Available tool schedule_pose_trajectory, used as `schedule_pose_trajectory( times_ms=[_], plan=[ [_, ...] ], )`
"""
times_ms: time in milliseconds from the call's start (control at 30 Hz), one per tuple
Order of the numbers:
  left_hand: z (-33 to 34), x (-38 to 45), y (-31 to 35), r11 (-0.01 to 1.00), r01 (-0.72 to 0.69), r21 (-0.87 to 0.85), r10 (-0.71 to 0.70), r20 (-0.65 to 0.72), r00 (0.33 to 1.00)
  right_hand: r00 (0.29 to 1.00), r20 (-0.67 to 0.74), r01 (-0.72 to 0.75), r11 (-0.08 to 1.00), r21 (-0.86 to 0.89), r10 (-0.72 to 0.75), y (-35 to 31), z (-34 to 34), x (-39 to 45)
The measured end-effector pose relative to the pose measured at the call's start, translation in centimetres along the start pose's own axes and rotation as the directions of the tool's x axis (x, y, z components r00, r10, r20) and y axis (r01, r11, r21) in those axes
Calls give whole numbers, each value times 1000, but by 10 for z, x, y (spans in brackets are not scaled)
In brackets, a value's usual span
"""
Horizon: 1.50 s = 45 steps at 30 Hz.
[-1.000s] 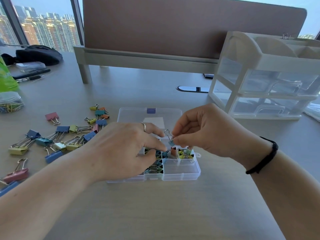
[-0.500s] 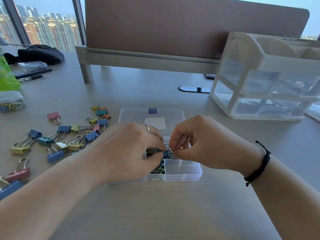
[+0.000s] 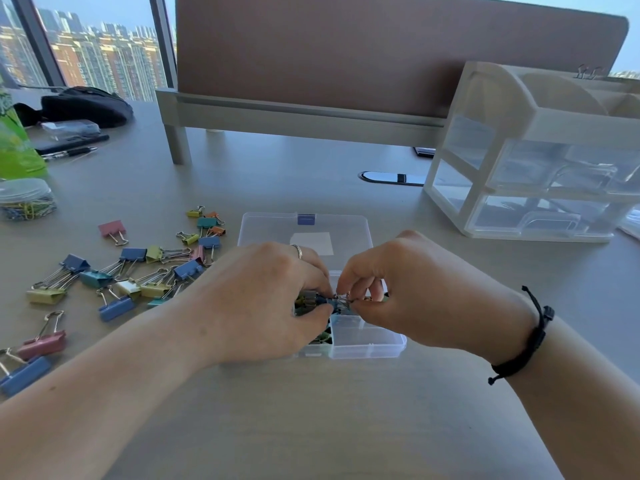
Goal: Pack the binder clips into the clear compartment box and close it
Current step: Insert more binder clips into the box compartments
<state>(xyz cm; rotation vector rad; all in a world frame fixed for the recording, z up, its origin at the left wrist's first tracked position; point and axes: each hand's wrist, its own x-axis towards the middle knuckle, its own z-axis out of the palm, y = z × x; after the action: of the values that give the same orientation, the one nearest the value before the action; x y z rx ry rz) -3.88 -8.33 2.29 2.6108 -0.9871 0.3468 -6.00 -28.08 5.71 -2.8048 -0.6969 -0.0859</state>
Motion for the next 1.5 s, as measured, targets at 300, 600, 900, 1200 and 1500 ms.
schedule_pose_trajectory(
  times_ms=[300, 600, 900, 1200, 1500],
  plan=[
    [-1, 1, 1, 999, 29, -15, -29, 37, 999, 1000, 4, 14, 998, -61, -13, -2, 6, 4],
    [-4, 0, 1, 998, 21, -60, -17, 56, 998, 999, 33, 9, 999, 46, -10, 5, 8, 5],
    [-2, 0, 0, 999, 39, -27, -38, 62, 997, 991, 114, -102, 951, 290, 71, 13, 7, 4],
    [-6, -1, 0, 999, 37, 4, -37, 103, 994, 989, 106, -124, 953, 276, 98, 19, -8, 0],
    [-4, -1, 3, 999, 40, 0, -40, 137, 990, 989, 127, -101, 979, 179, 79, 19, -1, 0]
  ],
)
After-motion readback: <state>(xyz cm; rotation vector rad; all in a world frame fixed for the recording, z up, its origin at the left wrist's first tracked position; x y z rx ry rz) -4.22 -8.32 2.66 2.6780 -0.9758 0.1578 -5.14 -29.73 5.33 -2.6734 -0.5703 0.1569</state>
